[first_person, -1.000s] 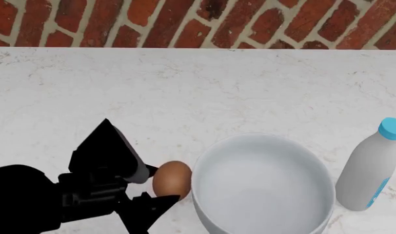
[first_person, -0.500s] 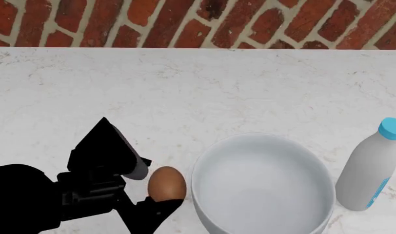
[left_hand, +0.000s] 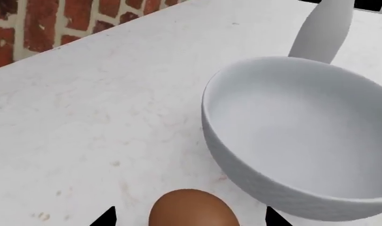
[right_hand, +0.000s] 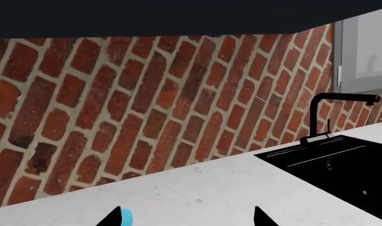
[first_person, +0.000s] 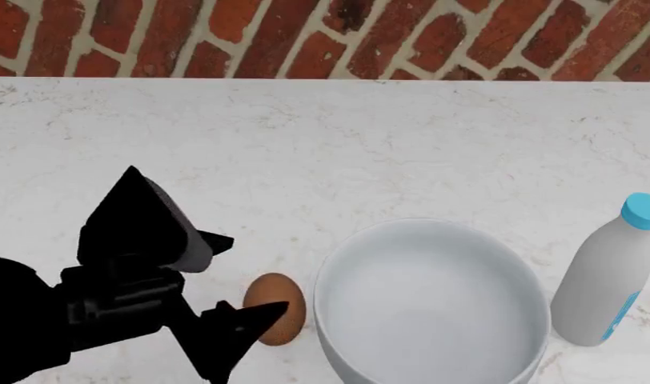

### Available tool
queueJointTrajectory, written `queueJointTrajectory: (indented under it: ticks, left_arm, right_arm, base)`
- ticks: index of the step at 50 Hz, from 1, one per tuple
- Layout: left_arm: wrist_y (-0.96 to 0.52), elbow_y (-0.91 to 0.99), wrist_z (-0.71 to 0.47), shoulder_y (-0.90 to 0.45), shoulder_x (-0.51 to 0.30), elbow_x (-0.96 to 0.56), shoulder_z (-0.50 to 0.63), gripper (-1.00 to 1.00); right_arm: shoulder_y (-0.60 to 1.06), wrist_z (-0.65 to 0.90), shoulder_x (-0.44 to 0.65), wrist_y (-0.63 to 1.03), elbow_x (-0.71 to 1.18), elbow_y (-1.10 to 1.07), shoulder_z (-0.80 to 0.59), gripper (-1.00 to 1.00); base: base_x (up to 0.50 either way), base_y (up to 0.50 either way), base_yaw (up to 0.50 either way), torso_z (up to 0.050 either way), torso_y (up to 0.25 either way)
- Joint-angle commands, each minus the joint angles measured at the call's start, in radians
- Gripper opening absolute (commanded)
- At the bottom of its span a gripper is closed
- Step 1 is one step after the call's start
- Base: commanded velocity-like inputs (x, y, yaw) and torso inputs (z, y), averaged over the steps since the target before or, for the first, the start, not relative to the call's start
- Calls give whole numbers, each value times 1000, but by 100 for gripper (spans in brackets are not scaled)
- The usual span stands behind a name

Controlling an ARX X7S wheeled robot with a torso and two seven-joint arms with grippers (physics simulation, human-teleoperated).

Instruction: Place the eggs and milk next to the bowl.

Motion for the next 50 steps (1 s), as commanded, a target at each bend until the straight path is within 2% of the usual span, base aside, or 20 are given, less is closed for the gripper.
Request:
queueJointTrajectory:
  ticks: [1, 12, 27, 32, 39, 40, 50]
  left_arm:
    - [-48, 122, -68, 4, -49, -110, -104, 100]
    - [-97, 263, -205, 62, -124, -246, -238, 100]
    - [-181, 480, -553, 162, -216, -461, -411, 100]
    - [-192, 503, -652, 181, -233, -526, -454, 100]
    - [-185, 509, -718, 210, -254, -543, -487, 100]
    - [-152, 488, -835, 297, -300, -539, -580, 100]
    - [-130, 492, -913, 375, -339, -566, -654, 100]
  right_arm:
    - [7, 12, 10, -6, 11, 1, -8, 100]
    - [9, 10, 11, -10, 13, 2, -7, 100]
    - [9, -1, -1, -11, 2, -6, -17, 100]
    - [11, -7, -6, -12, -3, -8, -23, 100]
    - [21, 0, -1, -14, -6, -7, -40, 100]
    - [42, 6, 10, -15, -14, 1, -75, 100]
    - [33, 26, 28, -19, 21, -3, -49, 100]
  base:
    - [0, 0, 0, 0, 0]
    - [0, 0, 0, 0, 0]
    - [0, 0, 0, 0, 0]
    - [0, 0, 0, 0, 0]
    - [0, 0, 0, 0, 0]
    - [0, 0, 0, 0, 0]
    - [0, 0, 0, 0, 0]
